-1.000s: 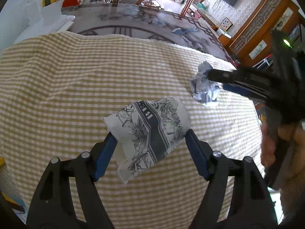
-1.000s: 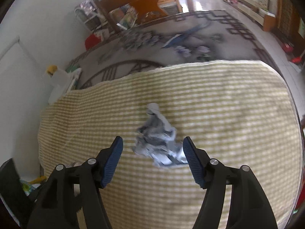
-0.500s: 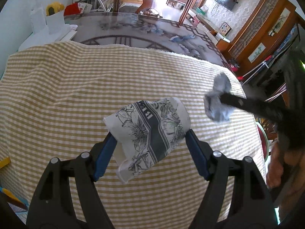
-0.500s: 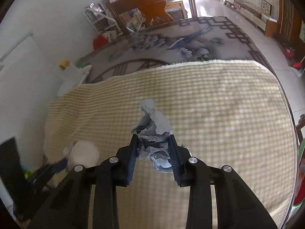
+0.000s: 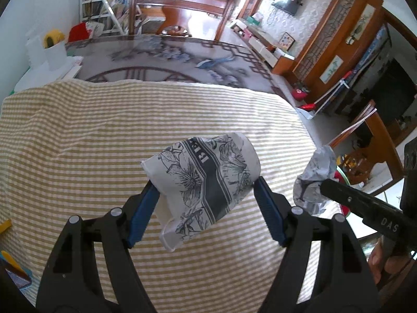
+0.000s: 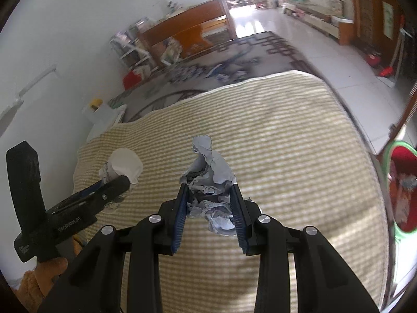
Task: Collect trash
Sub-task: 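Carry the paper cup and crumpled tissue over the red bucket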
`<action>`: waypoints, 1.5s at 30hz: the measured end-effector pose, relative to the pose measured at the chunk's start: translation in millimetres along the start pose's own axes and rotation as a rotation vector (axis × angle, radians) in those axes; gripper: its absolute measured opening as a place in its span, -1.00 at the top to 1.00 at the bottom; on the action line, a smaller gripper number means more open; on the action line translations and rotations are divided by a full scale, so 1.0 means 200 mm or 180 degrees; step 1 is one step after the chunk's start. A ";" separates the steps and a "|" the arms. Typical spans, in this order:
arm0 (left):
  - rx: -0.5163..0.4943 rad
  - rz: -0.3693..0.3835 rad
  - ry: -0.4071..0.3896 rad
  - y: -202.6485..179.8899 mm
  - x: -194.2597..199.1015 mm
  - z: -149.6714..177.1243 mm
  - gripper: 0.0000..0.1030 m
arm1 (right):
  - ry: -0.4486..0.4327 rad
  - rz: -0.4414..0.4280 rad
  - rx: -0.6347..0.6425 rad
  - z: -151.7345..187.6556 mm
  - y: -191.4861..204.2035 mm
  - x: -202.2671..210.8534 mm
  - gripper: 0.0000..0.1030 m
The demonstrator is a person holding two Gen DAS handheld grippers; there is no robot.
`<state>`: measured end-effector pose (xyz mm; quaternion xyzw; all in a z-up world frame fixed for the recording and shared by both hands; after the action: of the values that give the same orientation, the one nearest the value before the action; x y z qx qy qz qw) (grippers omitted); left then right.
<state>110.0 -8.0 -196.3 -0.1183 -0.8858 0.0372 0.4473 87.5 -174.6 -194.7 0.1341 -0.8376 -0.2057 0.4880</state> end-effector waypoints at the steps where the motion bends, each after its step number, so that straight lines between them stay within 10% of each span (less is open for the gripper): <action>1: -0.0034 0.0025 -0.0004 -0.03 0.00 0.00 -0.39 | -0.0021 0.0017 -0.0036 0.00 -0.03 0.02 0.38; 45: -0.0635 0.0273 -0.0108 -0.94 -0.05 -0.10 -0.39 | -0.0347 0.0141 -0.0572 -0.02 -0.79 0.50 0.38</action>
<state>99.7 -193.0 -160.1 -0.1994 -0.8866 -0.0301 0.4163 46.3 -356.6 -190.3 0.0598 -0.8438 -0.2761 0.4562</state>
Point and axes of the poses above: each gripper's, at about its wrist camera, not at the fingertips, and x roughly against the way its jaws point, y to its left, z to its underside, the point moved 9 cm from there along -x, roughly the way its jaws point, and after that the axes turned 8 degrees about -x, right-handed, at the moved point
